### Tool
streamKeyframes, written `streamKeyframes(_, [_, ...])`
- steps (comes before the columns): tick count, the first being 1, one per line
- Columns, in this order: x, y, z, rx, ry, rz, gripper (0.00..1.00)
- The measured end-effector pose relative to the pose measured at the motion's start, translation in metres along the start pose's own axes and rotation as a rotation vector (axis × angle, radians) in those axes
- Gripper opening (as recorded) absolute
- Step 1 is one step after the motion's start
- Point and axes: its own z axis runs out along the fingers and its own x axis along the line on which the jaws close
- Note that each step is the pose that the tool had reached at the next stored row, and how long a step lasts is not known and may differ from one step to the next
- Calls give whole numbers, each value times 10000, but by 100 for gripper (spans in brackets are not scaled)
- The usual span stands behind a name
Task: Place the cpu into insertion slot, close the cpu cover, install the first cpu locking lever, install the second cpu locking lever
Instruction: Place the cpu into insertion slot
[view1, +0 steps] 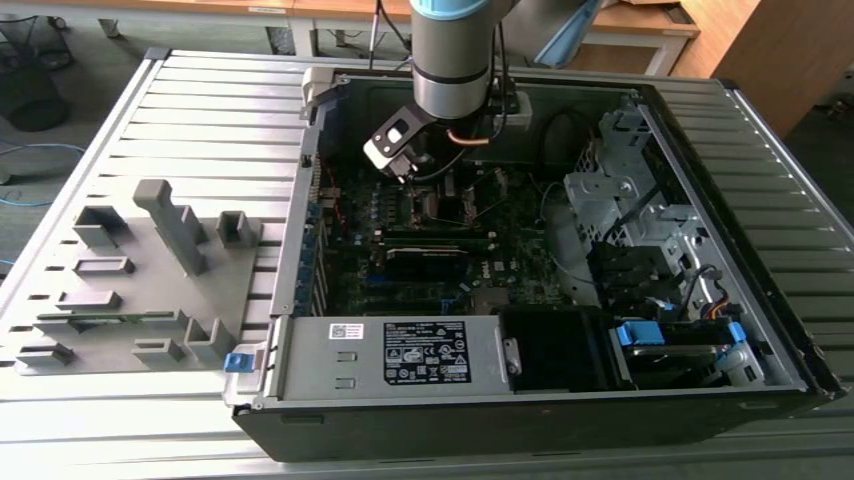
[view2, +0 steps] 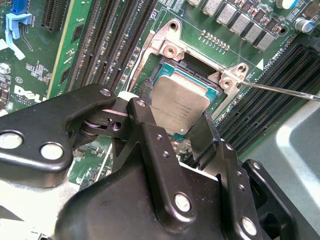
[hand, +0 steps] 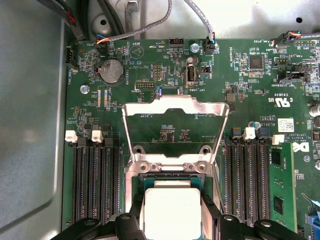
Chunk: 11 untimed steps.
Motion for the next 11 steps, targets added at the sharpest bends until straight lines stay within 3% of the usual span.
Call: streamKeyframes(11, [0,0,-2,0,-1,0,55])
